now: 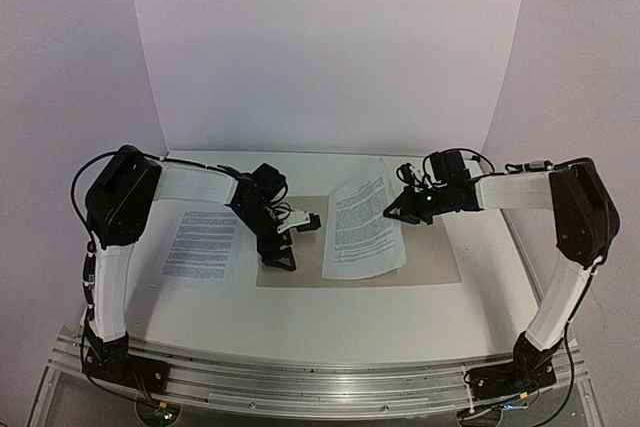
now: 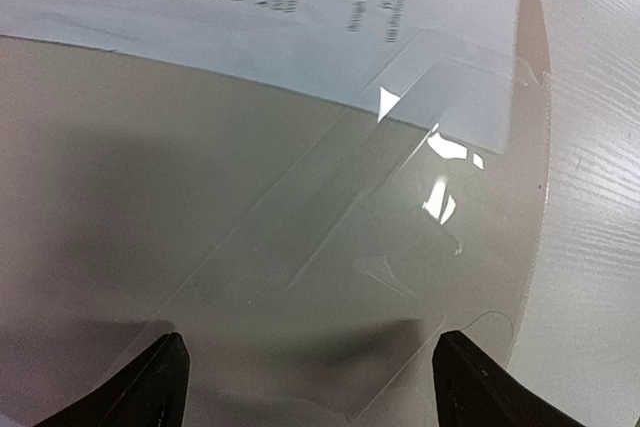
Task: Put the files into the folder
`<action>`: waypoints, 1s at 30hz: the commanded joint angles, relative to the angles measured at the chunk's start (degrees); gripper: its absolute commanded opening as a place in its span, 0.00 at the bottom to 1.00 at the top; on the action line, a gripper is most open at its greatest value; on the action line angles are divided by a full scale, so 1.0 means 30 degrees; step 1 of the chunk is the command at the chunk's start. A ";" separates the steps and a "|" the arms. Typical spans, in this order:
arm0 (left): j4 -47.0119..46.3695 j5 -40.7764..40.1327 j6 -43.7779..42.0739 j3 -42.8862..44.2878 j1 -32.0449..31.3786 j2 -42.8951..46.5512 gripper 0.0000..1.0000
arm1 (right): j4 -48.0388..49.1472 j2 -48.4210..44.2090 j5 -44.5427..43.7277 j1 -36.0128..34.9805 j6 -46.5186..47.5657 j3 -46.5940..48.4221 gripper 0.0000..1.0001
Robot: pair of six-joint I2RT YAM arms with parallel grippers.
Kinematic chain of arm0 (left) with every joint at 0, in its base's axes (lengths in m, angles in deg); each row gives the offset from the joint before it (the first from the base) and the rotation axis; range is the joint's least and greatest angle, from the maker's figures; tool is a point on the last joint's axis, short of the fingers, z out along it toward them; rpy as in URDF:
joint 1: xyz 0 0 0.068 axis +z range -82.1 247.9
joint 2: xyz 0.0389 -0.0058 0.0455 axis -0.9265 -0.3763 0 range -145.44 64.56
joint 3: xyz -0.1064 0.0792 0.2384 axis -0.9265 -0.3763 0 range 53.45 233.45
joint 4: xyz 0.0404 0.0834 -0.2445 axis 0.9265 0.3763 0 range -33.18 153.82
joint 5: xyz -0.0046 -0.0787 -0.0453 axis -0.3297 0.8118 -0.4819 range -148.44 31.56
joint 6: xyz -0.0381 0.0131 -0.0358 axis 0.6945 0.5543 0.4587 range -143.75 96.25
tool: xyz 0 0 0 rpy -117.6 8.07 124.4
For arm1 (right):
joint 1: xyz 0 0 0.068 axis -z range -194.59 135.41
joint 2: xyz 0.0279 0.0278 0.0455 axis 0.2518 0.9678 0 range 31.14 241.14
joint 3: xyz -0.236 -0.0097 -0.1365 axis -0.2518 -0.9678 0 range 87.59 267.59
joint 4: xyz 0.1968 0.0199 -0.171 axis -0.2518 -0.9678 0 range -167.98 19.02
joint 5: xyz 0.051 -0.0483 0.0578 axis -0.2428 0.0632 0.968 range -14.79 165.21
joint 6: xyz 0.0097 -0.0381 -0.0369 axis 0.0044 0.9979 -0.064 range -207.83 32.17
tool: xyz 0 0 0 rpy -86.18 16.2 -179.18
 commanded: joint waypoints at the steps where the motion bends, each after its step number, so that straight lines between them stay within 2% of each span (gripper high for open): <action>1: 0.0619 -0.0506 -0.0502 -0.0350 0.1092 0.2266 0.79 | 0.1542 0.0700 0.1534 -0.0012 -0.0748 -0.0329 0.00; 5: 0.1132 -0.1220 0.0256 -0.0247 0.1996 0.2562 0.70 | 0.1577 0.1081 0.1677 -0.0049 -0.0688 -0.0179 0.00; 6: 0.1184 -0.1344 0.1264 -0.0171 0.2277 0.2430 0.70 | 0.1597 0.1175 0.1596 -0.0071 -0.0820 -0.0159 0.00; 9: 0.2189 -0.1345 0.5795 0.0793 0.3219 0.1563 0.71 | 0.1803 0.1407 0.1359 -0.0277 -0.1132 -0.0127 0.00; 13: 0.3920 -0.0622 1.2743 0.2573 0.4201 0.0125 0.78 | 0.1976 0.1712 0.1155 -0.0542 -0.1432 -0.0042 0.00; 15: 0.4301 -0.0011 1.4769 0.2805 0.4466 -0.0202 0.82 | 0.2028 0.1768 0.0984 -0.0548 -0.1557 -0.0088 0.00; 19: 0.4325 0.1462 1.6420 0.2638 0.4547 -0.1038 0.83 | 0.2171 0.1785 0.0802 -0.0586 -0.1697 -0.0148 0.00; 23: 0.4125 0.2543 1.7743 0.2570 0.4522 -0.1978 0.80 | 0.2123 0.1833 0.0417 -0.0581 -0.1770 -0.0256 0.00; 30: 0.3648 0.3167 1.8091 0.2360 0.4488 -0.2251 0.73 | 0.1908 0.2004 -0.2307 -0.0578 -0.2316 0.0268 0.00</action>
